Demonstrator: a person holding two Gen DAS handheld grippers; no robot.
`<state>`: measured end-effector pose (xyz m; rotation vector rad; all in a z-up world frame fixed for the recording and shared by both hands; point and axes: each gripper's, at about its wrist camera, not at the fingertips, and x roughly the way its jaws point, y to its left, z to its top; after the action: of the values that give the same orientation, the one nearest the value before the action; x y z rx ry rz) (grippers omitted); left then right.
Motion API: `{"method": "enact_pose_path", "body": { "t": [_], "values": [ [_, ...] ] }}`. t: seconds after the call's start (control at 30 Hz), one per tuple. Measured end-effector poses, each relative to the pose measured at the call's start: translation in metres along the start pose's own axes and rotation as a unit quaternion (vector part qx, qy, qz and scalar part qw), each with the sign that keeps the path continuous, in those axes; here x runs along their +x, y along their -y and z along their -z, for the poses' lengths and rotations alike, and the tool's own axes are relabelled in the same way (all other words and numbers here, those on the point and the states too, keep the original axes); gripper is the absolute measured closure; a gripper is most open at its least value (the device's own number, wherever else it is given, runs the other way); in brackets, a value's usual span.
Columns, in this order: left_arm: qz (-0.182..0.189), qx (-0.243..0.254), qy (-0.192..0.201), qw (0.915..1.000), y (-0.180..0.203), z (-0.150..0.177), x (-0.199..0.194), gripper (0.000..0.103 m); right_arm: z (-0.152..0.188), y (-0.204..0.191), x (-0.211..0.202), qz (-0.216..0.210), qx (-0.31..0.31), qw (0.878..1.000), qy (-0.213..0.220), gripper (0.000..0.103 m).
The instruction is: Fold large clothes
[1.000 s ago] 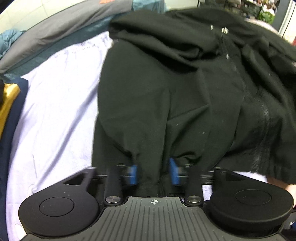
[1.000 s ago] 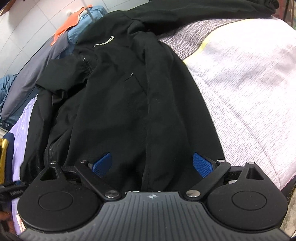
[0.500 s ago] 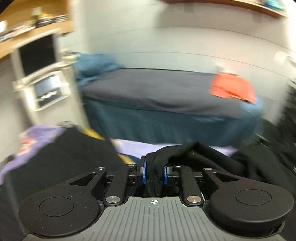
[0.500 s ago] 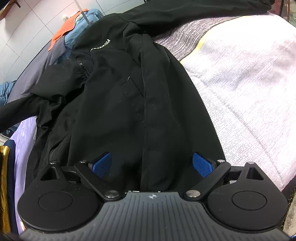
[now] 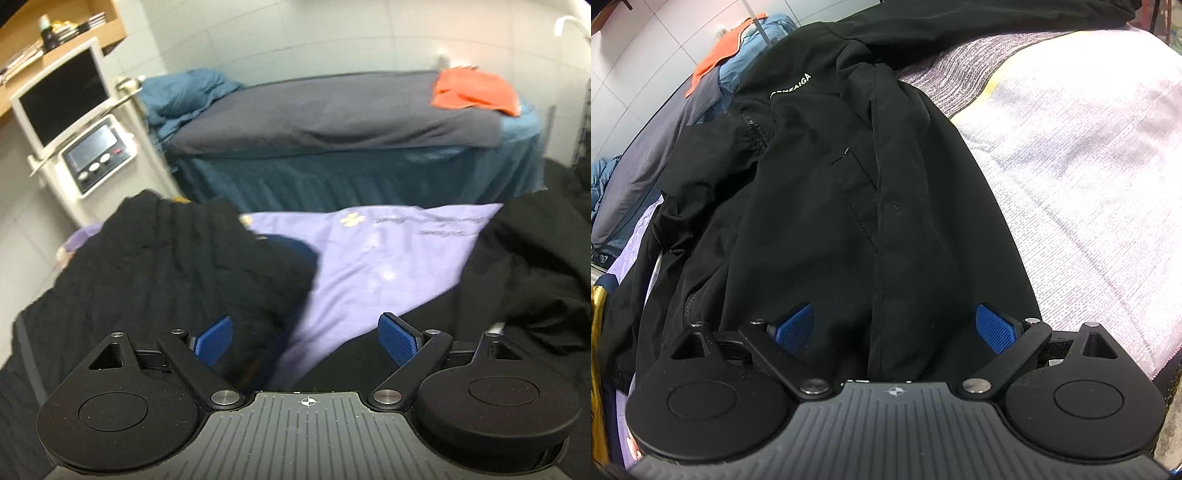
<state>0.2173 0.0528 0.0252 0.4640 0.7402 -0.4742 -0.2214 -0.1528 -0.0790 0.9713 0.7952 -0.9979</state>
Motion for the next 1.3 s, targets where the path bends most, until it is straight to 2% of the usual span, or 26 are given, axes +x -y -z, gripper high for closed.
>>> {"method": "enact_pose_path", "body": {
  "t": [0.07,0.13,0.2,0.3,0.37,0.47,0.53,0.67,0.8,0.93,1.03,1.1,1.13,1.17,1.2,1.23,1.27,1.3],
  "values": [
    [0.025,0.018,0.01,0.9995,0.016,0.01,-0.014,0.0,0.001,0.0,0.0,0.0,0.0,1.0,0.0,0.007],
    [0.065,0.03,0.003,0.9974,0.035,0.017,-0.02,0.0,0.0,0.0,0.0,-0.001,-0.001,1.0,0.0,0.007],
    [0.107,0.023,-0.02,0.9938,0.051,0.031,-0.023,0.0,0.001,0.0,0.0,-0.003,-0.003,1.0,0.001,0.007],
    [0.178,0.004,-0.076,0.9811,0.074,0.057,-0.012,0.0,0.002,0.0,-0.002,-0.002,-0.007,1.0,0.001,0.007],
    [0.205,0.009,-0.099,0.9736,0.09,0.078,-0.01,0.0,0.002,0.001,-0.004,0.0,-0.012,1.0,0.001,0.007],
    [0.197,0.043,-0.122,0.9717,0.106,0.106,-0.007,0.0,0.003,0.004,-0.011,0.002,-0.019,1.0,0.007,0.007],
    [0.187,0.047,-0.138,0.9715,0.106,0.12,-0.002,0.0,0.005,0.01,-0.017,0.005,-0.019,1.0,0.014,0.007],
    [0.202,0.009,-0.172,0.9642,0.089,0.145,0.008,0.0,0.013,0.027,-0.03,0.003,-0.01,1.0,0.019,0.007],
    [0.216,-0.003,-0.192,0.9572,0.086,0.157,0.011,0.0,0.025,0.036,-0.035,0.002,-0.016,1.0,0.004,0.007],
    [0.233,-0.01,-0.199,0.952,0.104,0.162,0.016,0.0,0.035,0.019,-0.036,-0.006,-0.064,0.998,-0.007,0.009],
    [0.224,0.005,-0.195,0.9548,0.122,0.16,0.017,0.0,0.042,-0.007,-0.022,0.034,-0.13,0.991,-0.026,0.021],
    [0.21,0.012,-0.194,0.958,0.13,0.163,0.017,0.0,0.045,-0.015,-0.009,0.067,-0.148,0.986,-0.042,0.039],
    [0.216,0.005,-0.198,0.956,0.132,0.163,0.016,0.0,0.046,-0.015,-0.006,0.071,-0.15,0.985,-0.047,0.042],
    [0.221,-0.002,-0.198,0.9549,0.133,0.163,0.014,0.0,0.047,-0.015,-0.005,0.073,-0.156,0.984,-0.046,0.052],
    [0.224,-0.004,-0.195,0.955,0.134,0.162,0.01,0.003,0.046,-0.013,-0.008,0.075,-0.164,0.983,-0.041,0.072],
    [0.229,-0.004,-0.192,0.9541,0.134,0.16,0.006,0.016,0.046,-0.009,-0.013,0.074,-0.165,0.983,-0.035,0.081],
    [0.236,-0.007,-0.191,0.9529,0.133,0.159,0.002,0.034,0.042,-0.001,-0.019,0.066,-0.15,0.986,-0.031,0.089],
    [0.244,-0.015,-0.187,0.9514,0.13,0.156,-0.003,0.039,0.037,0.009,-0.025,0.046,-0.119,0.991,-0.03,0.092]
  ]
}}
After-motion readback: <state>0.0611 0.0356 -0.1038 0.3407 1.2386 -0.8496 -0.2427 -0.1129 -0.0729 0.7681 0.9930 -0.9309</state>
